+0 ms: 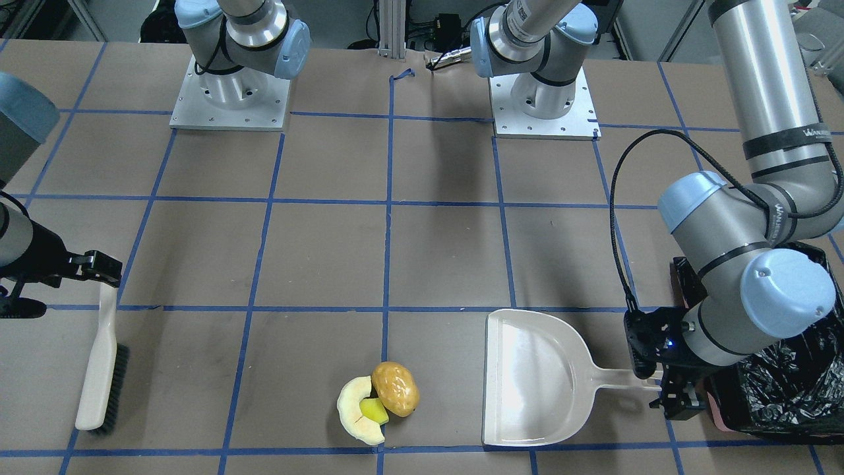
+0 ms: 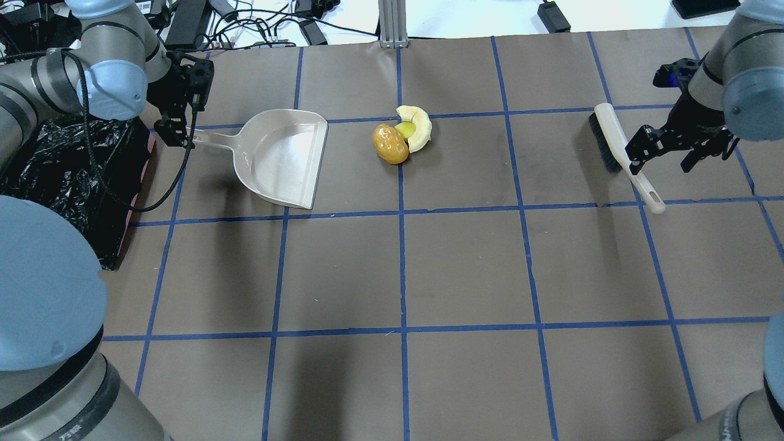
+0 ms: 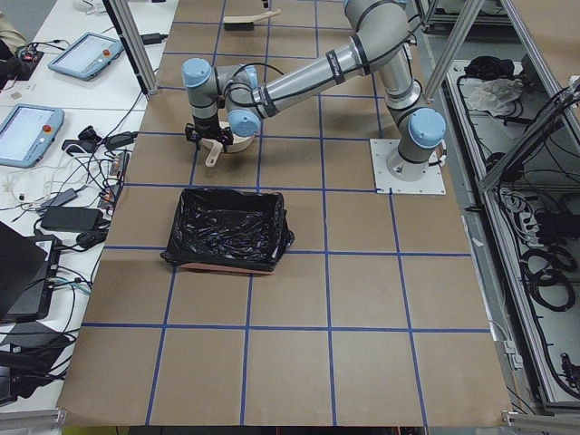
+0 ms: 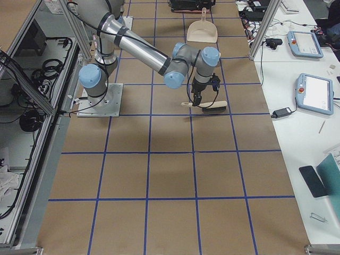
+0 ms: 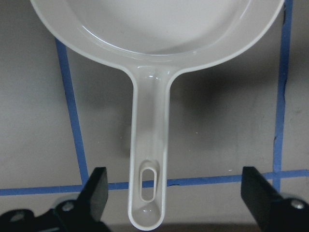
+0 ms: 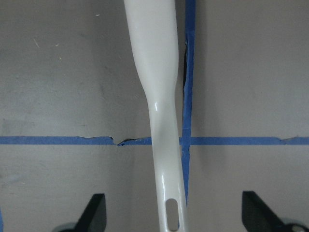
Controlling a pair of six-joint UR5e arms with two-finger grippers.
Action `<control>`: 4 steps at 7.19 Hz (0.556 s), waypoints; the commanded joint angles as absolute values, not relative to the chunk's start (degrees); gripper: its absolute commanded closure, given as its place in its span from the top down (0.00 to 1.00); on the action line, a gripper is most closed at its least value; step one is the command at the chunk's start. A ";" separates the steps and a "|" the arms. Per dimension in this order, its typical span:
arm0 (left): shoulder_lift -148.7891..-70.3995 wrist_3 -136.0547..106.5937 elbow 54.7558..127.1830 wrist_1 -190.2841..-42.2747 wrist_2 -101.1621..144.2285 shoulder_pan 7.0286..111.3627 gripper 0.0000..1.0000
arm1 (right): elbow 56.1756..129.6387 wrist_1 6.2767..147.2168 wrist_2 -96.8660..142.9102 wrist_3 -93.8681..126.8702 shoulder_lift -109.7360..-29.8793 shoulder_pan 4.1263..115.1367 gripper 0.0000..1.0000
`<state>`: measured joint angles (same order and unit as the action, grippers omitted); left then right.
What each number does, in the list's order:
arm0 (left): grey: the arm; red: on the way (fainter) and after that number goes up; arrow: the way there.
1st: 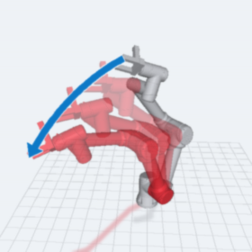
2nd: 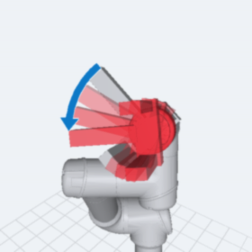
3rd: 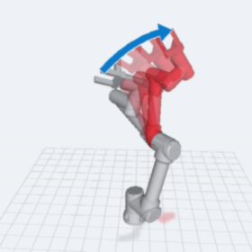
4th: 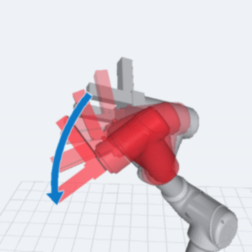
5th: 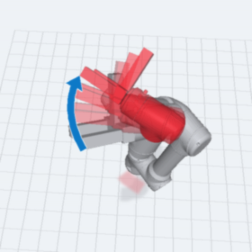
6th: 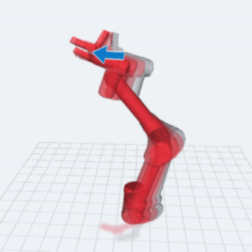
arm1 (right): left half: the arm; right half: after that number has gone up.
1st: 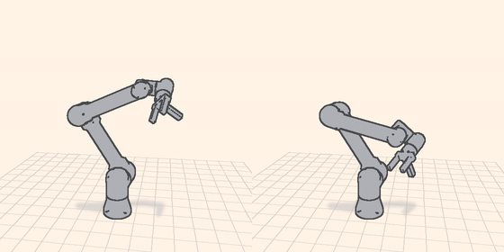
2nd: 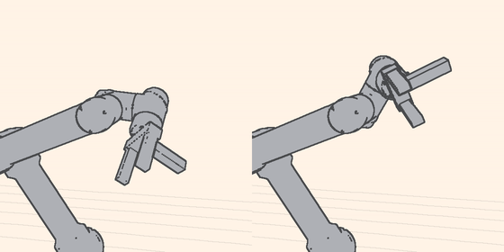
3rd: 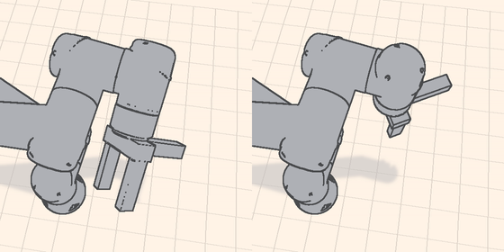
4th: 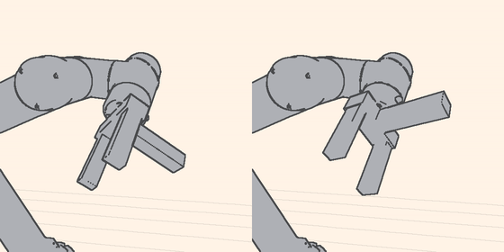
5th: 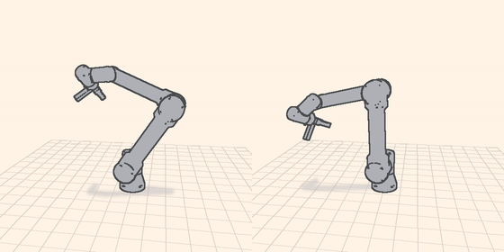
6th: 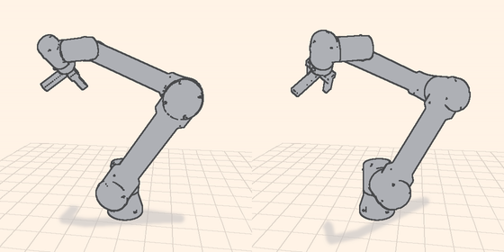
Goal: Sweep and dump trash into bin
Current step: 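Lift the white brush with the right gripper while the left gripper holds the dustpan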
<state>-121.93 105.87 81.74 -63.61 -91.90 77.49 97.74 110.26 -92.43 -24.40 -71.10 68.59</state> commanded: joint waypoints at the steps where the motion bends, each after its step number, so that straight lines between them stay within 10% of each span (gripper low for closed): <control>1: -123.48 106.08 80.95 -63.20 -91.76 77.43 0.95 | 97.82 112.06 -92.64 -32.16 -69.17 68.73 0.99; 4: -124.10 105.82 81.30 -62.93 -91.58 77.43 0.94 | 99.14 112.67 -92.29 -31.82 -67.24 68.82 0.89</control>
<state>-123.80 105.85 81.09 -63.04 -91.61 77.43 98.55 112.37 -92.49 -31.89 -67.87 68.79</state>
